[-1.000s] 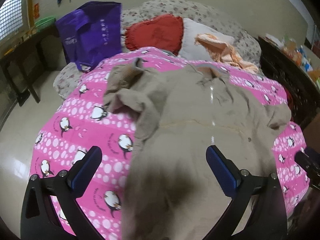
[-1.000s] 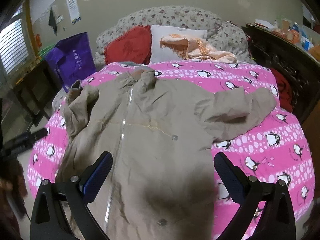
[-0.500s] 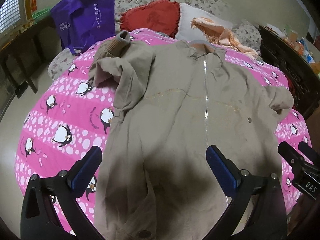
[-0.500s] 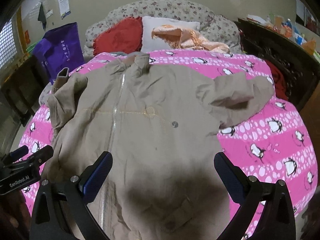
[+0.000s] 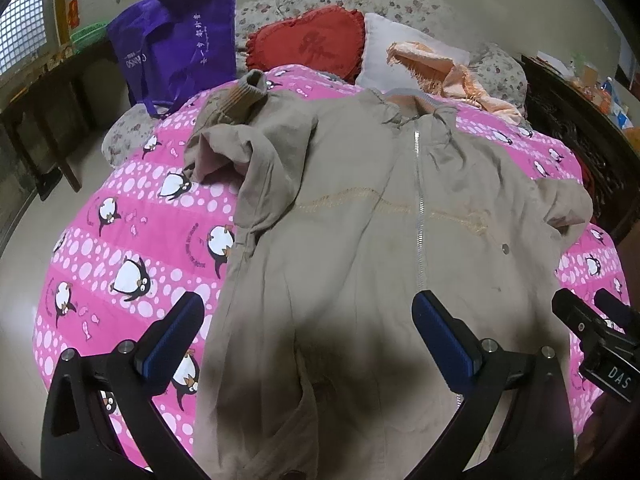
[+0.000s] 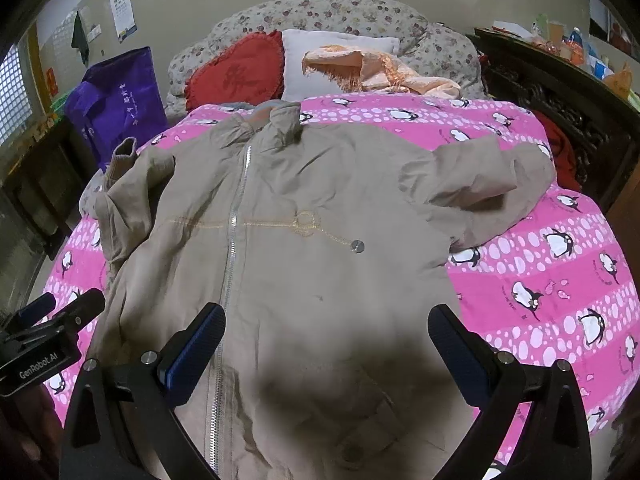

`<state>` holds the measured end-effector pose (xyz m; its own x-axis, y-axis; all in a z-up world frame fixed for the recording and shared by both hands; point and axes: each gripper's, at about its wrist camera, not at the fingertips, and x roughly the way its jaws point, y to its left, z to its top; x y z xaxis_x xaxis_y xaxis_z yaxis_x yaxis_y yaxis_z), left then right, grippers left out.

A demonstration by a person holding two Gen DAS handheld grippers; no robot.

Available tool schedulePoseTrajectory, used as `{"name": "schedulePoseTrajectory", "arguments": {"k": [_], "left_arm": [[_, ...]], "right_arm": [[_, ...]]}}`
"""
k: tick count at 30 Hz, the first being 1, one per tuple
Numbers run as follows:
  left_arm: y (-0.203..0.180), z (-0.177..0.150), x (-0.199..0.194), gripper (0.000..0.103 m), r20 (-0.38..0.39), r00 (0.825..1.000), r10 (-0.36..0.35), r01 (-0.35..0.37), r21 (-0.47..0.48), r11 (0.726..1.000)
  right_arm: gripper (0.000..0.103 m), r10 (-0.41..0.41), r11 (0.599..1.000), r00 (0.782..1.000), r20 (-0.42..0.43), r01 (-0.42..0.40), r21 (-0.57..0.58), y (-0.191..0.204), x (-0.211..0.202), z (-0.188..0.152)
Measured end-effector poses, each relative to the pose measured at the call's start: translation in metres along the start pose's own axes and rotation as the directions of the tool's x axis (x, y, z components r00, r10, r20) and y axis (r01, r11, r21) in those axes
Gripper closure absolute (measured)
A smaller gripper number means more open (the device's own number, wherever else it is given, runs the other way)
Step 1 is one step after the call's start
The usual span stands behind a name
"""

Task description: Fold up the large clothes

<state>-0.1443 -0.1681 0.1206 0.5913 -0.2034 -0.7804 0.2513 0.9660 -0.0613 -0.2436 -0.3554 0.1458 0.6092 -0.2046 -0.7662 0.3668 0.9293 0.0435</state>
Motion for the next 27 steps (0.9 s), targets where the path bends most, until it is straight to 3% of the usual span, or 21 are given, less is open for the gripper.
{"name": "schedulePoseTrajectory", "arguments": {"k": [27], "left_arm": [[0.005, 0.000, 0.011, 0.000, -0.001, 1.000, 0.004, -0.004, -0.007, 1.000]], "right_arm": [[0.001, 0.013, 1.000, 0.999, -0.038, -0.012, 0.027, -0.002, 0.018, -0.001]]}}
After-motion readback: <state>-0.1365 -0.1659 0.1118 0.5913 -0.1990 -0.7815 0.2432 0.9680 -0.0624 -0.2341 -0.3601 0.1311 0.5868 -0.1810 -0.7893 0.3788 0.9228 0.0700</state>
